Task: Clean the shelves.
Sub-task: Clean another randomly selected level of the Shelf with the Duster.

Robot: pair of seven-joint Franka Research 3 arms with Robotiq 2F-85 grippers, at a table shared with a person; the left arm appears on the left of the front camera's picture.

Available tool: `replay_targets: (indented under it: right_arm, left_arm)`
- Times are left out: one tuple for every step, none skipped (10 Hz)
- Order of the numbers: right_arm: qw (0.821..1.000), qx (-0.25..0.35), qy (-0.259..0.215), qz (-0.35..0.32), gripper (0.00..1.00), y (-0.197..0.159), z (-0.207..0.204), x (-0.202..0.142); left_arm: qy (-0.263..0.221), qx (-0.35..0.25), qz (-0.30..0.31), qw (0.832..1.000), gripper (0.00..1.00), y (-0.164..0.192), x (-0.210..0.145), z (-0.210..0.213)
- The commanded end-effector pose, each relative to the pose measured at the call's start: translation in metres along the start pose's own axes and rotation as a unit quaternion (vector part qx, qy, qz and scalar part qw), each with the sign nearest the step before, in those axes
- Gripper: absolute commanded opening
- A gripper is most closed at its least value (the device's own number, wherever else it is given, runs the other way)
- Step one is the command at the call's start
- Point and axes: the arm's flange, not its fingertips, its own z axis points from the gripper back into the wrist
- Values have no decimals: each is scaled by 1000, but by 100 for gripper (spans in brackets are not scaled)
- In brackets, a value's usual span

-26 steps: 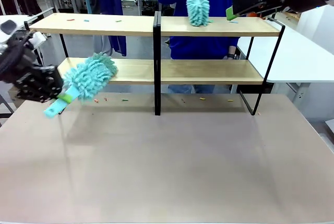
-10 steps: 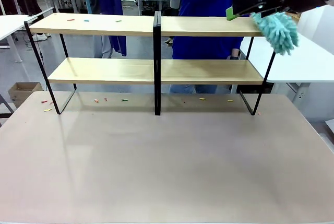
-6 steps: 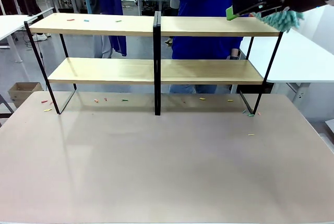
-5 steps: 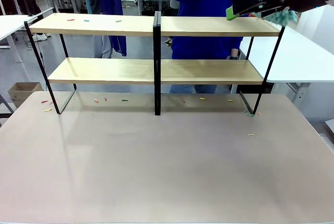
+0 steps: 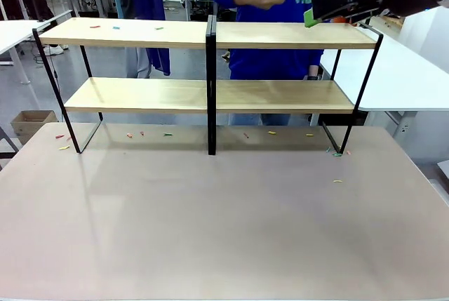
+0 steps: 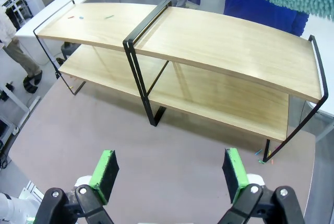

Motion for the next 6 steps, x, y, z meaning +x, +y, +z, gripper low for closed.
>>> replay_targets:
  right_arm:
    - [1000,0,0,-1,100,-1,0,0]
    - [1000,0,0,-1,100,-1,0,0]
    - [1000,0,0,-1,100,-1,0,0]
    - [1000,0,0,-1,100,-1,0,0]
    - [1000,0,0,-1,100,-1,0,0]
    - [1000,0,0,-1,100,-1,0,0]
  left_arm:
    - [45,-7,12,999,12,1,16,-21]
    - [89,-18,19,996,12,4,29,-50]
    - [150,-27,28,988,12,9,36,-83]
    - [231,-41,45,971,12,19,37,-129]
    - [296,-59,59,951,12,25,31,-166]
    - [360,-39,82,929,12,36,15,-211]
